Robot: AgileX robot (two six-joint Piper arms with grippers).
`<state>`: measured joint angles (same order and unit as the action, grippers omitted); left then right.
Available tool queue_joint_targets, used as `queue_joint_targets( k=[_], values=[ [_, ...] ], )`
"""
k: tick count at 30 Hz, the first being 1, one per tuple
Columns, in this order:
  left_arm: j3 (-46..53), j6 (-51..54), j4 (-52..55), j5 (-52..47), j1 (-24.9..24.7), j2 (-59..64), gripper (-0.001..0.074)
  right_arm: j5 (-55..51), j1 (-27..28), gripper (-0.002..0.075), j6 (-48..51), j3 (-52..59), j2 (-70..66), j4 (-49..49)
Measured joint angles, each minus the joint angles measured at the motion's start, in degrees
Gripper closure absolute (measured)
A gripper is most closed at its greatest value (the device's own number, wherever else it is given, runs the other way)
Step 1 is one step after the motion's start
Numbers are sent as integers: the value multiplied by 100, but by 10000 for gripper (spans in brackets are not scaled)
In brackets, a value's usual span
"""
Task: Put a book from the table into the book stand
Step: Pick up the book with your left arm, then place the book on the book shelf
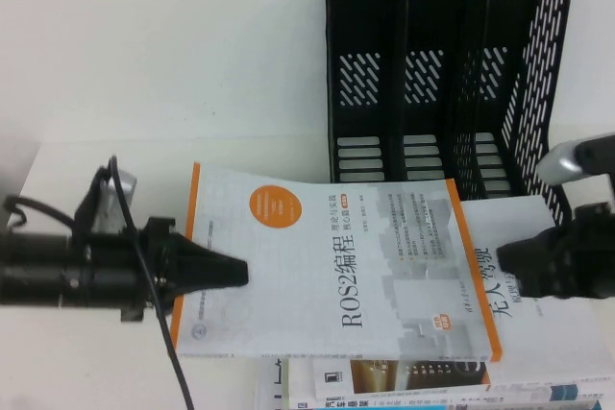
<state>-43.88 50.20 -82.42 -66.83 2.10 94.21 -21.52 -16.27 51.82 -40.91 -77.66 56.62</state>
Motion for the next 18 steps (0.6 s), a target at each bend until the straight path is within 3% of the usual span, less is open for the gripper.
queue_joint_targets(
  k=[7,13,18],
  values=[
    [-1261,-1368,1227,-53,-24,-750,632,137,74,721,3,23,1269,-809],
    [-2505,-2566,2275,-183,-63,-1098,633,142,102,720,3,23,1793,-946],
    [-3330,-3141,2812,-205,-551,-1182,633,167,102,721,3,23,1818,-1015]
  ],
)
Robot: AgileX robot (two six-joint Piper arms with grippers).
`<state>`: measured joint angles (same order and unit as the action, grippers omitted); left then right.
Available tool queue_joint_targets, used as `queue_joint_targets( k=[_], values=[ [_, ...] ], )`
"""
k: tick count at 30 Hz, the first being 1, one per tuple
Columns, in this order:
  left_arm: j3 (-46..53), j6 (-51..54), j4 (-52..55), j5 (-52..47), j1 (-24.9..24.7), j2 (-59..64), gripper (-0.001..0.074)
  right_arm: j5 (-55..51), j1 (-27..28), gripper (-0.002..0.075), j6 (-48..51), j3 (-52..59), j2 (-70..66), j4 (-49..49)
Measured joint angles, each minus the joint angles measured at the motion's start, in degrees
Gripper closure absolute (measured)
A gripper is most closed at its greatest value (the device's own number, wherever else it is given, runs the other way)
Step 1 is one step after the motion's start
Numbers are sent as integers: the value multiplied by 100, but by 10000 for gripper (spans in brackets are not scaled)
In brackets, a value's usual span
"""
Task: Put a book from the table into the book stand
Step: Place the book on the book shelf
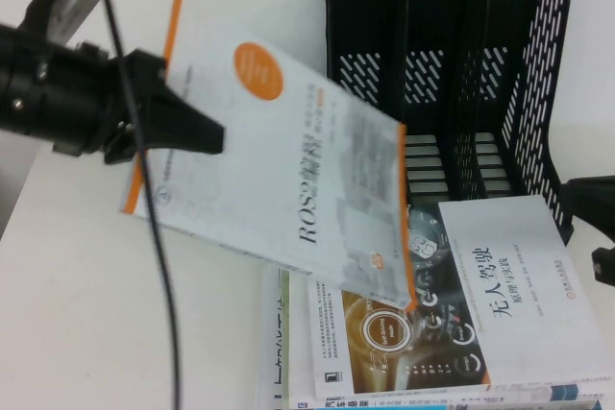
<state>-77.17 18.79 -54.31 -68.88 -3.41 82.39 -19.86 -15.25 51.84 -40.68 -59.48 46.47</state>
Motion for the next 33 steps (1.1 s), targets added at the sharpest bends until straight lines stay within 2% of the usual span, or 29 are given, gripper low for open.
queue_joint_targets(
  k=[5,9,23,28,33],
  values=[
    [-628,-525,258,-71,-651,0,633,449,0,720,4,12,0,-38],
    [-1233,-960,511,-71,-964,94,633,666,0,721,4,12,0,-38],
    [-4305,-2723,1671,-296,-1021,1614,633,761,9,720,4,12,32,-38],
    [-5020,-3032,2155,-384,-1193,2218,633,864,9,721,4,12,32,-38],
    [-5179,-3134,2485,-384,-1203,2395,633,932,9,720,13,35,41,-38]
  ],
)
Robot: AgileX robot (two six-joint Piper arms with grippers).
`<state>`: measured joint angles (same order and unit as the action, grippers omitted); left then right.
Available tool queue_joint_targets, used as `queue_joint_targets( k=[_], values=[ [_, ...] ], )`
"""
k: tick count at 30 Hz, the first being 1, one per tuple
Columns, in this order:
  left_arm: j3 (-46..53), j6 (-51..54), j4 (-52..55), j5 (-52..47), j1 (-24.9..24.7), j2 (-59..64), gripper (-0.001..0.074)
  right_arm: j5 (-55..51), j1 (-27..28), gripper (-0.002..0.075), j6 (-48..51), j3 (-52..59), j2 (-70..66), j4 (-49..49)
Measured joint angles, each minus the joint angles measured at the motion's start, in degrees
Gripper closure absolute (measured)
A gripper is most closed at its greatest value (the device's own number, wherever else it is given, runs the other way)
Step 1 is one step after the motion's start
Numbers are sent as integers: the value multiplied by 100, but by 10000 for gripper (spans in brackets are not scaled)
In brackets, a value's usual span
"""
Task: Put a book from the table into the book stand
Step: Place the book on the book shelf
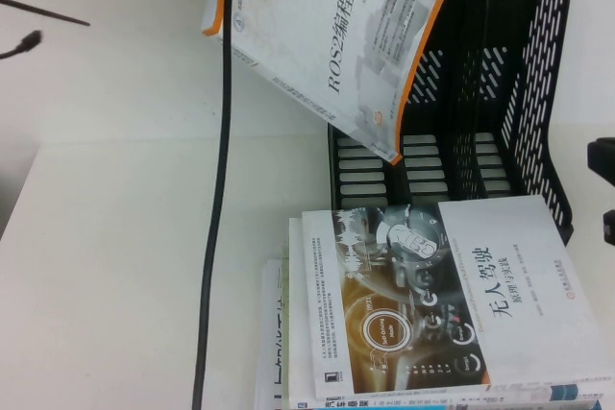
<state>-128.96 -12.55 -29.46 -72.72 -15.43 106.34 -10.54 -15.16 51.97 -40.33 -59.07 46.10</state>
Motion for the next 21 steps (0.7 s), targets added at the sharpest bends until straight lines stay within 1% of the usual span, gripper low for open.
queue_joint_targets(
  k=[9,16,21],
  values=[
    [-22,-79,-45,0,0,-226,633,35,0,721,20,296,0,0],
    [-96,-36,13,0,0,-775,633,61,0,721,20,306,0,0],
    [-118,38,48,0,0,-847,633,84,0,721,20,306,0,0]
  ],
)
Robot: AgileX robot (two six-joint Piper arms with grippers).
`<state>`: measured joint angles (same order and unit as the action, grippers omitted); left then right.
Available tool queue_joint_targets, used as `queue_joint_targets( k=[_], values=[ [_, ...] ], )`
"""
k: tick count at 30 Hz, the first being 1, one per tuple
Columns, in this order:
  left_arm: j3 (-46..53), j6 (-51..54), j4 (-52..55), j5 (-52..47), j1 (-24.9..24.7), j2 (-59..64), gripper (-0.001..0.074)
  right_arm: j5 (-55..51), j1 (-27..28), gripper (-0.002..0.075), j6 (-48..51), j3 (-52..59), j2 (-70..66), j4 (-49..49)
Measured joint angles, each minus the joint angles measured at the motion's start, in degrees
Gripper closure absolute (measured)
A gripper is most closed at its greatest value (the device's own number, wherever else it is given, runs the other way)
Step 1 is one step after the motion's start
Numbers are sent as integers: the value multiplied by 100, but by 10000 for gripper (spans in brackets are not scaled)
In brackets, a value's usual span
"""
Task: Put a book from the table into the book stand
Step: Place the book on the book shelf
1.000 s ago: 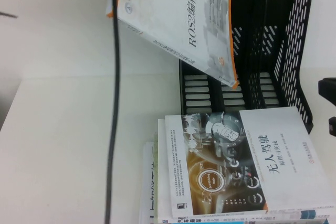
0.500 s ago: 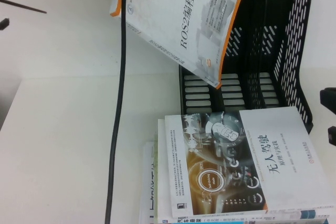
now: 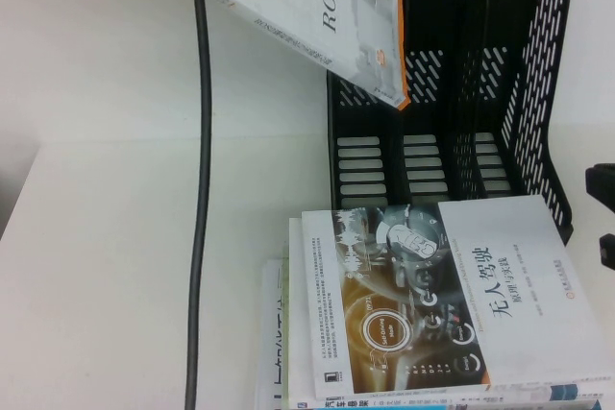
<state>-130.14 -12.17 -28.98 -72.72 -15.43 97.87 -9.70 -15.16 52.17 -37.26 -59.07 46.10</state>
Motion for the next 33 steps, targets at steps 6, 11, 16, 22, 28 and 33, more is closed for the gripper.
queue_joint_targets(
  k=[6,11,16,22,28,33],
  values=[
    [11,-36,269,0,-102,181,633,24,0,721,0,0,0,0],
    [33,-186,693,0,-411,336,633,37,0,721,0,0,0,0],
    [33,-268,879,0,-711,603,633,73,0,721,0,0,0,0],
    [33,-418,1341,0,-853,938,633,96,0,721,0,0,0,0],
    [42,-438,1558,0,-853,1161,633,129,0,721,0,0,0,0],
    [42,-481,1568,0,-916,1339,633,150,0,721,0,0,0,10]
  ],
)
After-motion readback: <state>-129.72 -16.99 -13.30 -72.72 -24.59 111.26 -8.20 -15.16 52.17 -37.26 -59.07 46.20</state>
